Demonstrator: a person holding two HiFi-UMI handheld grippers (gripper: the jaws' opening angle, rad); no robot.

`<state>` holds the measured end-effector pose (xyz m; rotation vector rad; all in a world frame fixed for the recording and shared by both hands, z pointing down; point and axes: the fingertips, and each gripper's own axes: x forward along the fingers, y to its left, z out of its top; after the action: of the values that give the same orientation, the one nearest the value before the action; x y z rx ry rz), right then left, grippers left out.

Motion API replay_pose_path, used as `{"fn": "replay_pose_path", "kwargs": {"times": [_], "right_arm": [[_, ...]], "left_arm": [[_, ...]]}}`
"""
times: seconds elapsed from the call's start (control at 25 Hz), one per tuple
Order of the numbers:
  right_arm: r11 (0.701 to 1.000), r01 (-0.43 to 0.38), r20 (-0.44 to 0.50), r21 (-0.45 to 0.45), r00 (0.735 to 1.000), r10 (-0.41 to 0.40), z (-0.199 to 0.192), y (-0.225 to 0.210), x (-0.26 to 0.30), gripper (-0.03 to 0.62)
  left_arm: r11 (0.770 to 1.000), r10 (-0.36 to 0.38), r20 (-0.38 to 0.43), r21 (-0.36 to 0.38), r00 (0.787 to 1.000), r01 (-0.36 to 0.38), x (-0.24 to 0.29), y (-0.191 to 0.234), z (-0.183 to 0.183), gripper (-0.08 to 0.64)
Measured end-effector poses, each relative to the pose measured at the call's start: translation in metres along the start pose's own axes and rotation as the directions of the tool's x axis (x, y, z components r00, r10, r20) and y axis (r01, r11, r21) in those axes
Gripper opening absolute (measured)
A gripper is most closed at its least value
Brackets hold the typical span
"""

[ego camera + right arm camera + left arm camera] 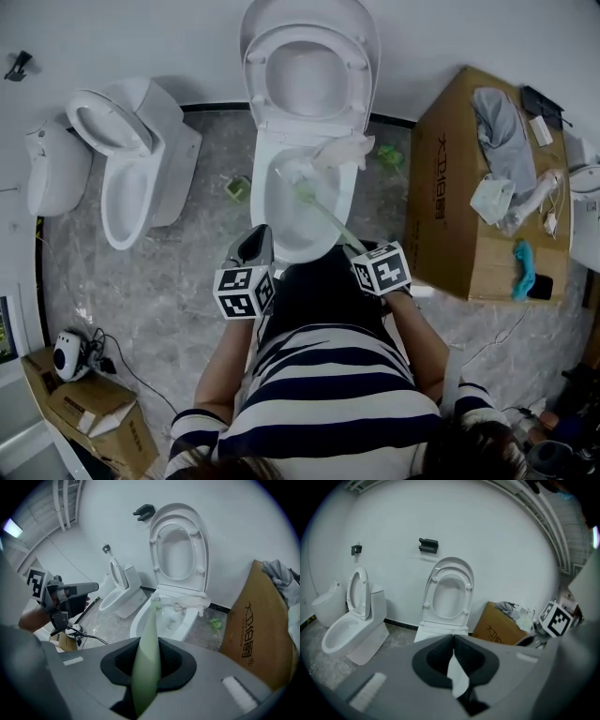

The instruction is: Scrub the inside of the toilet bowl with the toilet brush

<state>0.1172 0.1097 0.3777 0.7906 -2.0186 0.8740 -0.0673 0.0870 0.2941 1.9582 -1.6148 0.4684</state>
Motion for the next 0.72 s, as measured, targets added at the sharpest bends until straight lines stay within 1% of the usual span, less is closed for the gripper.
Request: {"fn": "replay_pose_path", "kwargs": {"times": [0.44, 0.72], "right_arm": [[0.999, -0.021, 0.005, -0.024, 1.000, 0.021, 0.003, -0.001, 0.001, 0.074], [0.998, -0.033, 0.000, -0.046, 0.999, 0.033, 0.011, 0.002, 0.004, 0.074]], "left_arm": [[0.999, 0.040, -0.014, -0.024, 0.999, -0.040, 0.003, 0.005, -0.012, 0.000], [0.998, 0.046, -0.010, -0.036, 0.999, -0.046, 0.010, 0.009, -0.011, 0.000]]}}
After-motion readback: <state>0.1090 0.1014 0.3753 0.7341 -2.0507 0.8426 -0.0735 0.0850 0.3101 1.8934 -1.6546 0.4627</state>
